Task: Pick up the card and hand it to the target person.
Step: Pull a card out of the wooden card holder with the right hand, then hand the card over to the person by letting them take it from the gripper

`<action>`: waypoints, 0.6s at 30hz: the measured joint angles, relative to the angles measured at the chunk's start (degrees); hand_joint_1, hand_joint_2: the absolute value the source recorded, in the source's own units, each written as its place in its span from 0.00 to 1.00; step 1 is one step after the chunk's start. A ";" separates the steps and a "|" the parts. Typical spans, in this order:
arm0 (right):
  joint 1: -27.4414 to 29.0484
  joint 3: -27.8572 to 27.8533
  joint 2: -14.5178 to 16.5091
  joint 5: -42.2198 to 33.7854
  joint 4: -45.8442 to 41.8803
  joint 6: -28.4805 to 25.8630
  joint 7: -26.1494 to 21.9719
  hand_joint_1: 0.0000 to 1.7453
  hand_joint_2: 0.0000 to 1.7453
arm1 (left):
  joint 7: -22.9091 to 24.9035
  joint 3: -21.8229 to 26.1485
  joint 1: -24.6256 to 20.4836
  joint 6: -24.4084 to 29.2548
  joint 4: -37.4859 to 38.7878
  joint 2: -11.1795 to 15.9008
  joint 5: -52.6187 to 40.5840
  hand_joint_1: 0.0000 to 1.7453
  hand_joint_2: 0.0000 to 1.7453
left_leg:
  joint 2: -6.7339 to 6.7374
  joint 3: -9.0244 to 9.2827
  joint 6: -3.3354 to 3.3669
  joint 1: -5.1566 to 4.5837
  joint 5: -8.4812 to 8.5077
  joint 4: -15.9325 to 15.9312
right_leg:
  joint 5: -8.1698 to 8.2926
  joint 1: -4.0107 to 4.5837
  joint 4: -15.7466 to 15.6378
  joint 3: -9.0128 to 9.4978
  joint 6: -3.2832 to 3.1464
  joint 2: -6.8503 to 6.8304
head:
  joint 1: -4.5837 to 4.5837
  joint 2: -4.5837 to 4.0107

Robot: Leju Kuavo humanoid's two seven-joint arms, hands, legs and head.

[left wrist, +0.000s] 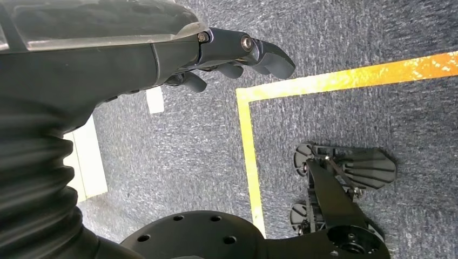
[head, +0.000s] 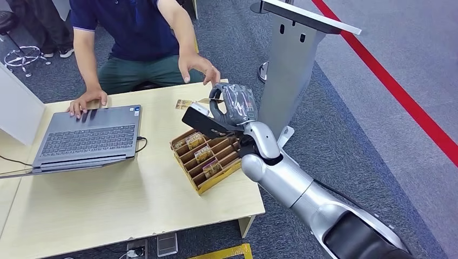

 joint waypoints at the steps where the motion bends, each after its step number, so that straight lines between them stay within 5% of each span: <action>1: -0.52 0.08 0.78 0.22 1.62 -1.20 -0.51 1.00 1.00 | -0.04 -0.20 -0.04 0.03 0.00 0.00 0.05 0.00 1.00 | 0.00 0.00 0.00 0.00 0.00 0.00 | 0.00 0.00 0.00 0.00 0.00 0.00 | 0.00 0.00; 16: -5.60 1.31 8.01 2.67 17.36 -11.47 -2.54 1.00 1.00 | -0.17 -1.93 -0.06 0.56 0.00 -0.02 0.87 0.00 1.00 | 0.00 -0.02 0.00 0.00 0.00 0.00 | 0.00 0.00 0.00 -0.04 0.00 0.00 | 0.05 0.00; 18: -5.90 1.40 8.37 3.81 18.65 -13.40 -2.01 0.50 1.00 | -0.26 -2.08 -0.01 0.62 0.00 -0.02 1.05 0.00 1.00 | 0.01 -0.02 0.00 0.00 0.00 0.01 | 0.00 0.00 0.00 -0.04 0.00 0.00 | 0.04 0.00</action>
